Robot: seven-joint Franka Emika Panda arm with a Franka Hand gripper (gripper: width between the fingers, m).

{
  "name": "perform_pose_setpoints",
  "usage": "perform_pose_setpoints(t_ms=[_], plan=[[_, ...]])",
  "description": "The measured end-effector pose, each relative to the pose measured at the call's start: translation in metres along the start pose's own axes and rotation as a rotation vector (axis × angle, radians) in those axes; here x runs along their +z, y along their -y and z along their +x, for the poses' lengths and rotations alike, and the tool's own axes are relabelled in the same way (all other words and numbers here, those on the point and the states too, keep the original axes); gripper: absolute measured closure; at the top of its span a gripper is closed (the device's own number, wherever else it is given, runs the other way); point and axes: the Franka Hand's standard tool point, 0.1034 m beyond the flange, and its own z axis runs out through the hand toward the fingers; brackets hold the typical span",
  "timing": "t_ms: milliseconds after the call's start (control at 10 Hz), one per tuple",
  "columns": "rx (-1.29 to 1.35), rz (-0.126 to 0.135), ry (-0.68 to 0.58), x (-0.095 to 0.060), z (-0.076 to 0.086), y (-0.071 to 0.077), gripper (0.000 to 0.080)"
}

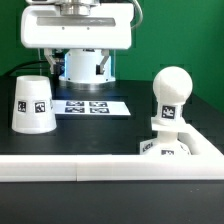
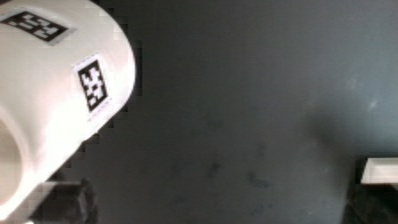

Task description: Assemble lamp

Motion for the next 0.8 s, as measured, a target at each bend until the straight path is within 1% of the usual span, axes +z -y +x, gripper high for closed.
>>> perform_pose_setpoints(t_ms=[200,300,500,800], plan=[[-0.005,0.000,0.002,0.001,-0.001,0.001,0.0100],[-0.007,-0.001,0.006,0.001,-0.001,-0.001,0.0100],[0.025,-0.004,0.041,0.000,-0.001,-0.019,0.0100],[0.015,-0.009,0.051,0.003,-0.010,-0.035,0.0100]])
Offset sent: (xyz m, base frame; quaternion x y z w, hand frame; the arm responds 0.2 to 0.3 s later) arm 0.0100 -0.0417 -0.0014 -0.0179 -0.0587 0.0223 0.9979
